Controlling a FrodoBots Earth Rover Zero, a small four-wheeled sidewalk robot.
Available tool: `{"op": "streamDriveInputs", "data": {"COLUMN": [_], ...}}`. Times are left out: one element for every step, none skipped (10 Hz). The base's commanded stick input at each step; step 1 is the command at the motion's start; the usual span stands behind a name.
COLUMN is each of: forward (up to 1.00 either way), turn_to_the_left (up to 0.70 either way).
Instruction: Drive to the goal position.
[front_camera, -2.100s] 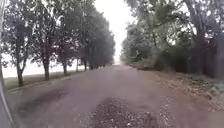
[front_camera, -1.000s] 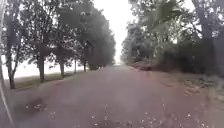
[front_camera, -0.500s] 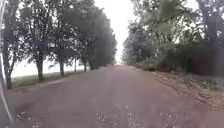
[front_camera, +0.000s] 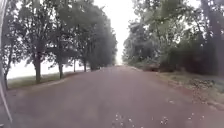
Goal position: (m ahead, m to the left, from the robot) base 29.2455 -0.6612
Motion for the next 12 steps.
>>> {"op": "streamDriveInputs", "data": {"forward": [0.7, 0.7, 0.7, 0.7, 0.7, 0.7, 0.7, 0.7, 0.7, 0.7, 0.7, 0.7], "turn_to_the_left": [0.0, 0.0, 0.0, 0.0, 0.0, 0.0, 0.0, 0.0, 0.0, 0.0, 0.0, 0.0]}}
